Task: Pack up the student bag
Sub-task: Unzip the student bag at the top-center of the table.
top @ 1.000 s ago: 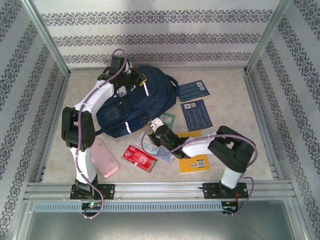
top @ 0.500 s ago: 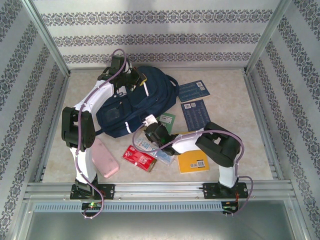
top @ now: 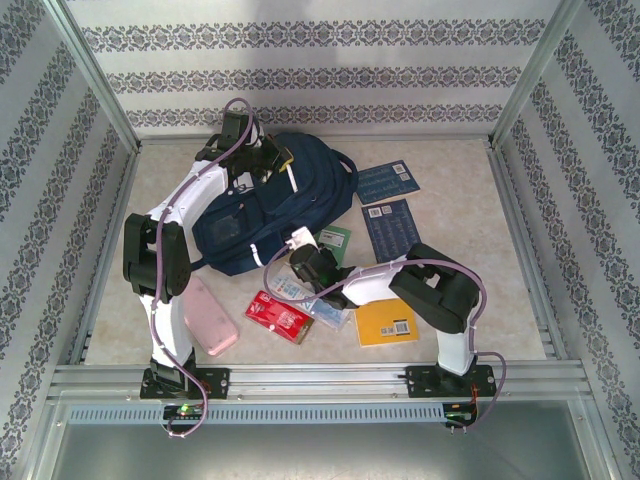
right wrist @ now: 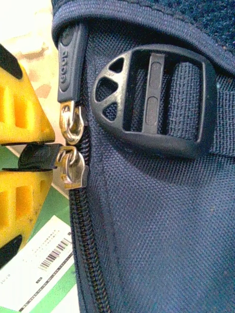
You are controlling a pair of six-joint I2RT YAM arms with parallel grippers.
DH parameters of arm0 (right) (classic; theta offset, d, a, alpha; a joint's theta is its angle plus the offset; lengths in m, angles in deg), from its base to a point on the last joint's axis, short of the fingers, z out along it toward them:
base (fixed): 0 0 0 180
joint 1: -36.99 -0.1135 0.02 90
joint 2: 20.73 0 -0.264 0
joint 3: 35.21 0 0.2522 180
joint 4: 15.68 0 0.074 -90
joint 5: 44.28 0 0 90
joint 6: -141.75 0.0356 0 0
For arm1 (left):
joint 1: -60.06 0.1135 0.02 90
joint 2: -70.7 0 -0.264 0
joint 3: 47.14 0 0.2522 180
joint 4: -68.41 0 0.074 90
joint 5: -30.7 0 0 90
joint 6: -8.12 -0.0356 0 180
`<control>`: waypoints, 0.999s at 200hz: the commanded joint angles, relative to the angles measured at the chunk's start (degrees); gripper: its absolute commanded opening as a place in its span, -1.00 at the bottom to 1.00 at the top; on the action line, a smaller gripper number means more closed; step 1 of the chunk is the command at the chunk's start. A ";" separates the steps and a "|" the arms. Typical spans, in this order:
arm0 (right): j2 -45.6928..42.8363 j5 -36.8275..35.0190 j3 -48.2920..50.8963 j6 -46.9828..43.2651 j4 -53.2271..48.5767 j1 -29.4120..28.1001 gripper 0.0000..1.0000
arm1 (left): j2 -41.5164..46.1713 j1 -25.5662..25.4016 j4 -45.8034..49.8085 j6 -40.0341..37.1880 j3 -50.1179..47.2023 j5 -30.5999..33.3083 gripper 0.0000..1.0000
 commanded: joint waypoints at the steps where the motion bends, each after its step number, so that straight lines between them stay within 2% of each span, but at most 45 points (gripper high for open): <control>1: -3.17 -1.03 2.08 0.86 -0.88 0.72 -0.79 | 0.78 0.32 -2.37 0.32 0.18 1.03 -1.00; 32: -6.18 2.58 4.46 3.11 -1.21 3.13 -1.00 | 0.52 0.30 -2.15 -0.02 0.27 1.12 -1.00; 65: -8.42 9.80 5.83 5.19 -1.70 7.00 -1.00 | 0.31 0.29 -2.23 -0.39 0.35 1.09 -1.00; 91: -8.23 19.50 3.83 5.79 -4.76 10.12 -1.00 | 0.01 0.19 -1.72 -1.42 1.31 0.84 -1.00; 104: -8.05 27.37 3.68 6.33 -3.71 11.91 -1.00 | -0.07 0.14 -1.54 -1.87 1.71 0.73 -1.00; 131: -7.97 43.04 4.58 14.58 1.82 17.10 -1.00 | -0.26 0.15 -1.31 -3.17 2.88 -0.27 -1.00; 135: -7.77 45.05 4.72 16.27 2.89 17.90 -1.00 | -0.25 0.12 -1.00 -3.45 3.13 -0.17 -0.93; 154: -6.45 52.69 4.80 23.32 7.34 20.18 -1.00 | 0.45 0.15 1.64 -4.89 4.13 1.15 -0.27; 162: -6.06 54.41 4.73 25.06 8.61 20.21 -1.00 | 1.30 0.12 2.80 -5.09 4.06 2.22 -0.07; 171: -5.67 56.32 4.61 26.95 10.12 20.13 -1.00 | 2.36 0.13 4.52 -5.37 3.87 3.55 0.04; 200: -4.12 60.99 3.87 34.47 13.54 20.11 -1.00 | 6.71 0.63 10.88 -5.97 1.29 7.13 0.19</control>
